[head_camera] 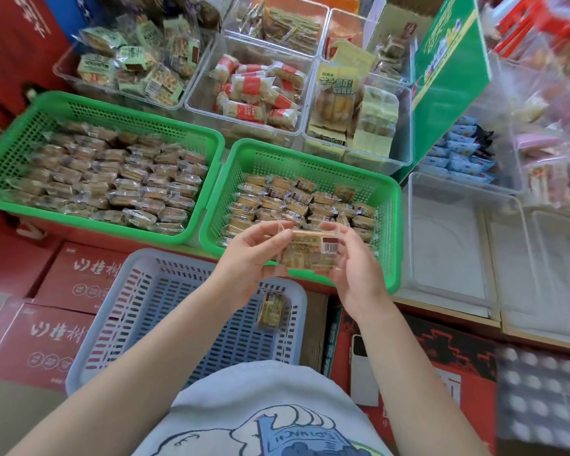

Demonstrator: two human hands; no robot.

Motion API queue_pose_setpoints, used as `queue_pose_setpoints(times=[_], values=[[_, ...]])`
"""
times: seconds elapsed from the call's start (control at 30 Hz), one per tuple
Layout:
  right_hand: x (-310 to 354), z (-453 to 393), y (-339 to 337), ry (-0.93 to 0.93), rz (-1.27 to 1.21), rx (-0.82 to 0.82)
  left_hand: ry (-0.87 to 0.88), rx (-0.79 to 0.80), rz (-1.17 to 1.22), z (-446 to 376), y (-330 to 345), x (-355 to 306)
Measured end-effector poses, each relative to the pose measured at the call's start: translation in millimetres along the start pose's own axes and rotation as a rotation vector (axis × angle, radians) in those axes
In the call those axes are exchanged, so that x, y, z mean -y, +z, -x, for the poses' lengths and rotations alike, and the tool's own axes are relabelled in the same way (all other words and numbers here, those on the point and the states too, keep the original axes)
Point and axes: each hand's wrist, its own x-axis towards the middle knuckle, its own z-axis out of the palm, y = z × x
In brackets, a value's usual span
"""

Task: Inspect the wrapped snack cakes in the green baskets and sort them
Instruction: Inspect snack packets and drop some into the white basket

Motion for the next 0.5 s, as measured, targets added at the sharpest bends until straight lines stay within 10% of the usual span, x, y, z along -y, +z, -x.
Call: queue_pose_setpoints(times=[0.37, 0.5], values=[[6.7, 43.3, 8.7, -0.014, -0.411, 0.069, -0.024, 0.092, 0.174, 36.8, 15.4, -5.8], [-2.0, 46.5, 8.3, -0.223, -0.099, -0.135, -0.072, -0.094, 0.129, 41.1, 14.8, 1.1]])
